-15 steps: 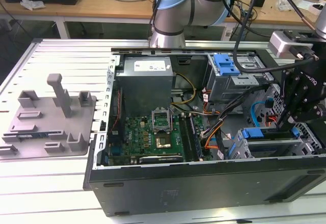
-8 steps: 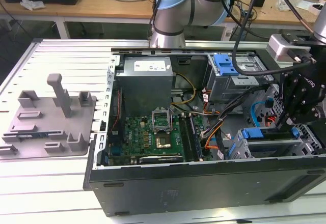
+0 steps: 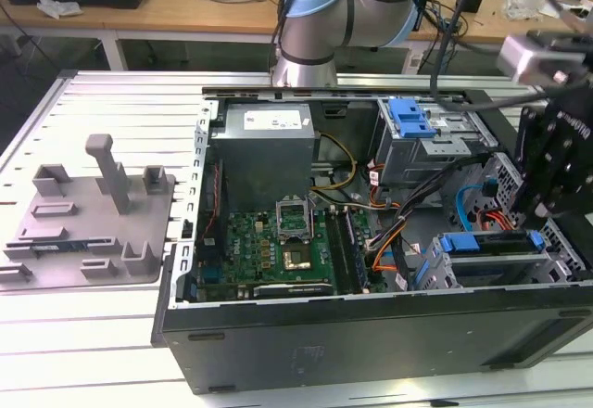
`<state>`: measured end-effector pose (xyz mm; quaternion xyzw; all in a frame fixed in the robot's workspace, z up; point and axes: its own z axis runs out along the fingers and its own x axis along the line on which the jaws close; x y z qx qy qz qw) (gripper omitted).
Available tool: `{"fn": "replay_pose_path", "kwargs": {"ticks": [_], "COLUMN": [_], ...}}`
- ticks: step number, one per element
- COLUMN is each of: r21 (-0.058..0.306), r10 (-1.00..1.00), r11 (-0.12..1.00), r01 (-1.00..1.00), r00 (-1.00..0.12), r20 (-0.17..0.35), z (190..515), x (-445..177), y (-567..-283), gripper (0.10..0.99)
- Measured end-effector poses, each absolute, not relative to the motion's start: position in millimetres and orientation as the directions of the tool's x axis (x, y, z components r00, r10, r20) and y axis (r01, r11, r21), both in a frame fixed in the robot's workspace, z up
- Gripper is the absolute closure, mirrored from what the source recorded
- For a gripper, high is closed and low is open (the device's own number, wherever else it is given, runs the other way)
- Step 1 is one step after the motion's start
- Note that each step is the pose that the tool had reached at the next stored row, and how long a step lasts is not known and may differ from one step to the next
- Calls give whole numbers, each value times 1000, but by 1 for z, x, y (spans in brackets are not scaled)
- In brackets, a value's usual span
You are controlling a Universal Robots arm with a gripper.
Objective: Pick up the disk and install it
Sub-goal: 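Insert the first disk wire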
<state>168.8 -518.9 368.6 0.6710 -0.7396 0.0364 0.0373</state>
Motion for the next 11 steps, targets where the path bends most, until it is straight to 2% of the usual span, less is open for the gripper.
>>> {"fn": "replay_pose_path", "kwargs": {"ticks": [11], "r21": [-9], "r10": [-990], "r11": [97], "r01": [-995], "r00": [-97], "r20": [104], "z": [369], "x": [169], "y": [-519], "gripper": [784]}}
